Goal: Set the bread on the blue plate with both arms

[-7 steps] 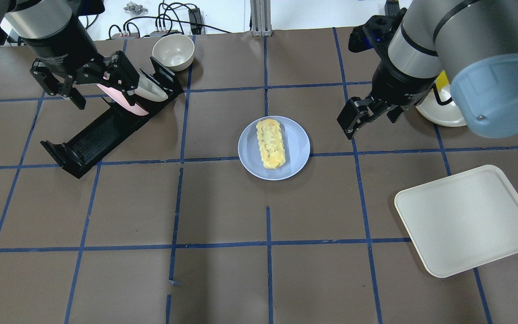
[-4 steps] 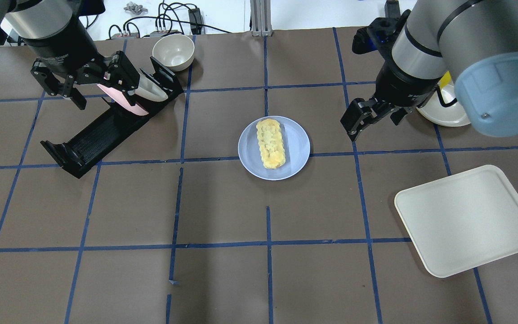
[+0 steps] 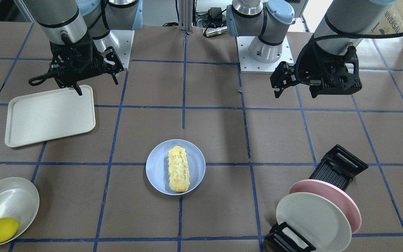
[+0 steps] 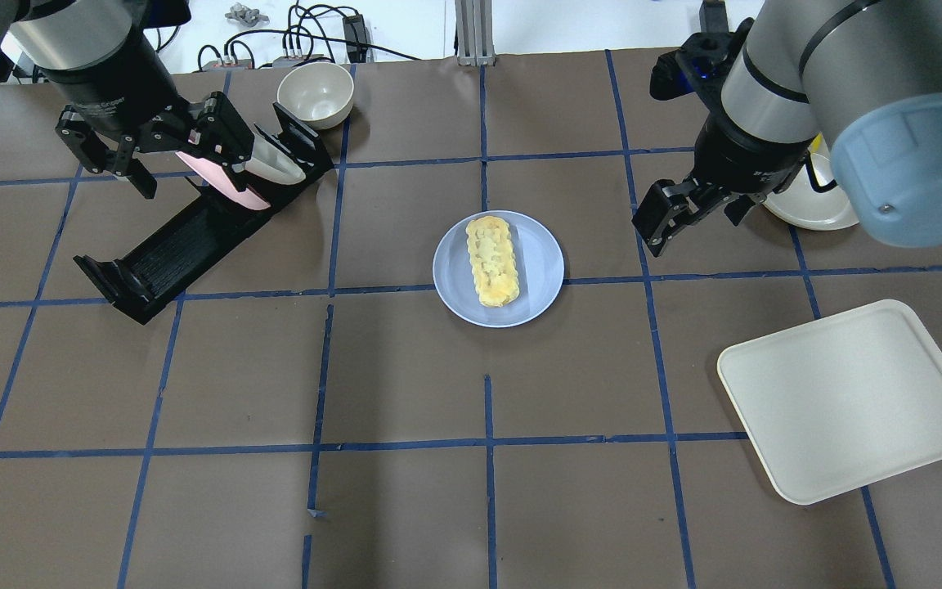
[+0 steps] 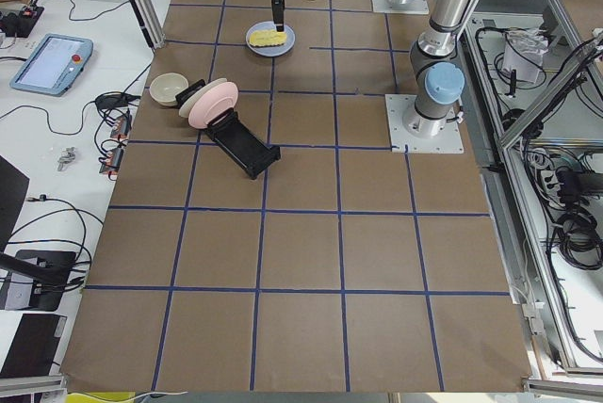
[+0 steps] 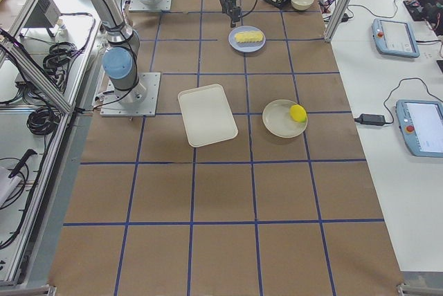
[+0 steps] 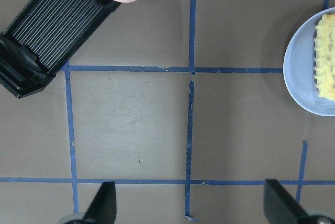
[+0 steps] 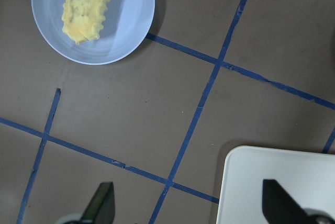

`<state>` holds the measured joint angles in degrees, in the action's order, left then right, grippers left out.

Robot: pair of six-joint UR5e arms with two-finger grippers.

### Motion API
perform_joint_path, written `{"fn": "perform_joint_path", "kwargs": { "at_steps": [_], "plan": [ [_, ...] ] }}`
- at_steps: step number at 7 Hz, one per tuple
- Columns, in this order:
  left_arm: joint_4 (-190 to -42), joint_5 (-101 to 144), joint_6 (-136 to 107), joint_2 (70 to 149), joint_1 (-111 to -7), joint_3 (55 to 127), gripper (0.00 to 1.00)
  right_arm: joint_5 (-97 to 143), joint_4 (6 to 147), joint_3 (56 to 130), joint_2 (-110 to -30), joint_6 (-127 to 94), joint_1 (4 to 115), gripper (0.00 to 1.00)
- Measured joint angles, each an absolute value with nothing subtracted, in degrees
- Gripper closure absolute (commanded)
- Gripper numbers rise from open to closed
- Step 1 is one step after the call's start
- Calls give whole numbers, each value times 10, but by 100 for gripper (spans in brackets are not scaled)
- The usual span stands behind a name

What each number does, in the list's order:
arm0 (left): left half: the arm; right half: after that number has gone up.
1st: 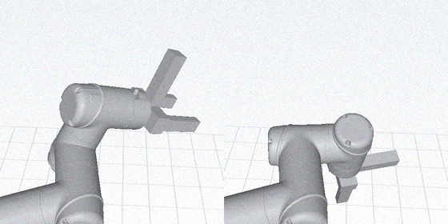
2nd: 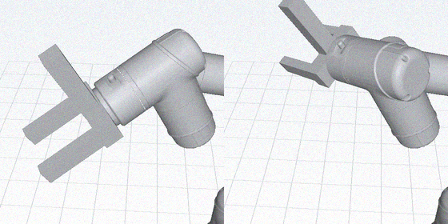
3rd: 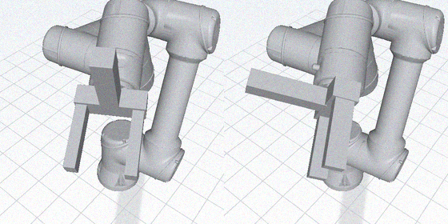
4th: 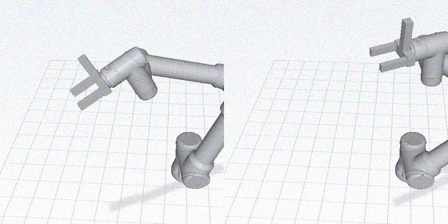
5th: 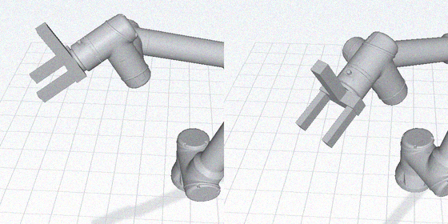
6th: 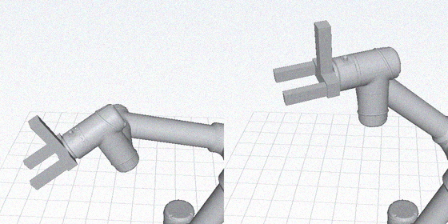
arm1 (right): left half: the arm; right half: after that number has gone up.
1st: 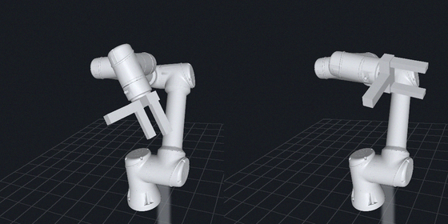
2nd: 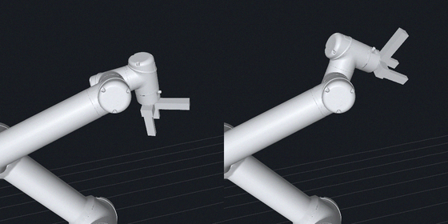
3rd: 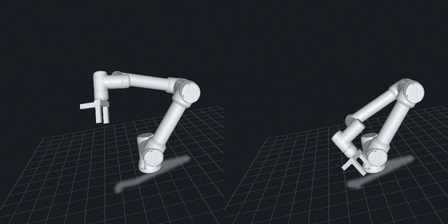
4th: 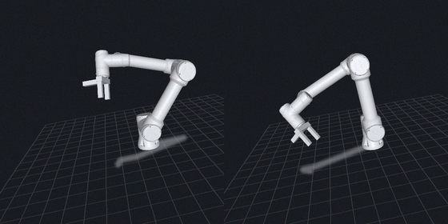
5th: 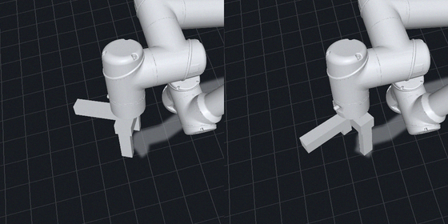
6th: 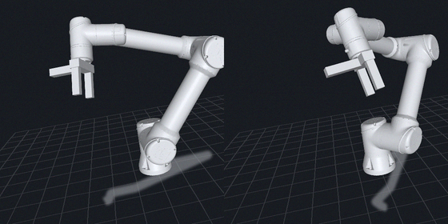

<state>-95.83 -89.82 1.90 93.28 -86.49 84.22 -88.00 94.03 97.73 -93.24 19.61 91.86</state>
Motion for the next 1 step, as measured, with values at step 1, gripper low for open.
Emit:
{"fn": "perform_joint_path", "kwargs": {
  "at_steps": [1],
  "plan": [
    [-959,-898,19,933,-865,843,0,-883,940,977,-933,197,918,1]
  ]
}}
